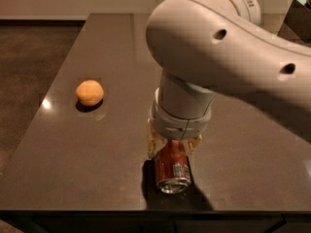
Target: Place coke can upright
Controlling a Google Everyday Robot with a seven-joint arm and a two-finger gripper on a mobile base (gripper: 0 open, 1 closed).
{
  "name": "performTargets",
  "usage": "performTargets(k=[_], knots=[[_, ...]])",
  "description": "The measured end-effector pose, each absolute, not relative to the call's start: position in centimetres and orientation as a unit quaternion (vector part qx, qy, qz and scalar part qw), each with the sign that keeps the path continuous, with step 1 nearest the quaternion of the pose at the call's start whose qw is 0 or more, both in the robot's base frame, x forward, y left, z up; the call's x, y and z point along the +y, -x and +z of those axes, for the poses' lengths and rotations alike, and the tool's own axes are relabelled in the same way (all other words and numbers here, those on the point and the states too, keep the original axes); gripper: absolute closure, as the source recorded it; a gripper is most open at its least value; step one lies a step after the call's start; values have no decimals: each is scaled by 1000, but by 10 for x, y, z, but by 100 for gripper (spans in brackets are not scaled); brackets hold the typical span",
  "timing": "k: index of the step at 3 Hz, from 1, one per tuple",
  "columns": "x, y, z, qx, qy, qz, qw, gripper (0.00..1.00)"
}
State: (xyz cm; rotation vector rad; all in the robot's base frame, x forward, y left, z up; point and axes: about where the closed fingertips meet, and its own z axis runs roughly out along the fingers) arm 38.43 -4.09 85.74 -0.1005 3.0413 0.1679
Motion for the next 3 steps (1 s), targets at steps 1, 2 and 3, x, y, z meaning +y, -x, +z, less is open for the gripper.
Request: performTargets(k=[1,2,3], knots=[[-49,-392,879,992,56,66,92,79],[-58,-409,903,983,91,88,132,99],[-66,-430,921,970,126,117,170,100]])
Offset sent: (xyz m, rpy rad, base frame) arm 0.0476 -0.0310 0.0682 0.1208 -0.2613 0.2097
